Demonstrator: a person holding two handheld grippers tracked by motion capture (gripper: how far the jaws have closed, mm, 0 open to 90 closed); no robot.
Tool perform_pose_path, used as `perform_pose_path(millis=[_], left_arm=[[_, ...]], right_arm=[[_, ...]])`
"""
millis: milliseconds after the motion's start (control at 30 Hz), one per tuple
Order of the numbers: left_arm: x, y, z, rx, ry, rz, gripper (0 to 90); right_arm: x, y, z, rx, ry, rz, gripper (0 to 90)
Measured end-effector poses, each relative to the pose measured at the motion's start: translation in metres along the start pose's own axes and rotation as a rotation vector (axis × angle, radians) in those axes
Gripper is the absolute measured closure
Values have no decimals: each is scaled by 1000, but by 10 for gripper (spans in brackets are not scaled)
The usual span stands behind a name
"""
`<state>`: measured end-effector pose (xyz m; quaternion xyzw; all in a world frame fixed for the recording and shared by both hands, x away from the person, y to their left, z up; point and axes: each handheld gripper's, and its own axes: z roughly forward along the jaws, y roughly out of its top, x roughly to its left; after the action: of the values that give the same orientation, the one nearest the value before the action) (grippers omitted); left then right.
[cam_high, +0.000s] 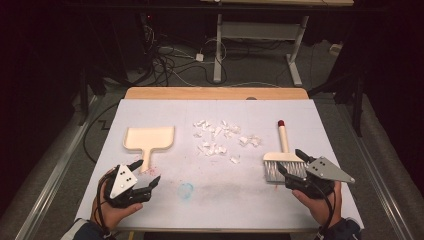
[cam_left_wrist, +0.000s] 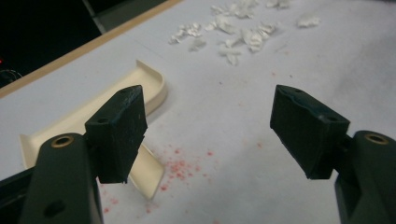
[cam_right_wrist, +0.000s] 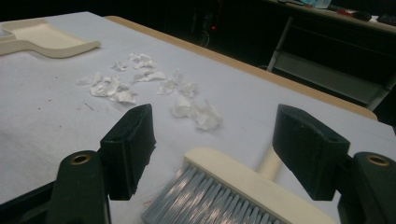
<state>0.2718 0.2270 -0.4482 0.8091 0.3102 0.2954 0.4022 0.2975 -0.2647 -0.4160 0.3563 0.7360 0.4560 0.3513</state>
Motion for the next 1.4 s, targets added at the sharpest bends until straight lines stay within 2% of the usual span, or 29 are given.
perform_pose_path(millis=[200, 333, 433, 567, 667, 767, 967, 1067, 1133, 1333, 1400], left_arm=[[-4, 1, 10, 35, -16, 16, 232], [-4, 0, 12, 42, -21, 12, 230], [-4, -4, 13, 71, -24, 20, 220], [-3, -5, 15, 88, -17, 14, 201], [-3, -5, 18, 108, -20, 15, 201], [-3, -5, 20, 113, -24, 14, 198], [-2, -6, 21, 122, -21, 13, 199], [-2, -6, 22, 125, -21, 8, 201], [-2, -6, 23, 127, -22, 10, 200], [-2, -3, 28, 133, -34, 16, 200], [-2, -3, 30, 136, -43, 18, 200]], right_arm=[[-2, 0, 0, 16, -23, -10, 310], [-3, 1, 5, 39, -36, -12, 313], [-4, 3, 9, 40, -38, -17, 312], [-5, 0, 15, 79, -38, -22, 301], [-10, 1, 18, 95, -57, -25, 283], [-18, 2, 23, 120, -72, 0, 263], [-32, 8, 36, 169, -94, 14, 224], [-42, 12, 44, 197, -67, 65, 216], [-50, 17, 50, 219, -81, 84, 212], [-75, 29, 82, 373, -99, 175, 201], [-80, 30, 93, 409, -104, 201, 201]])
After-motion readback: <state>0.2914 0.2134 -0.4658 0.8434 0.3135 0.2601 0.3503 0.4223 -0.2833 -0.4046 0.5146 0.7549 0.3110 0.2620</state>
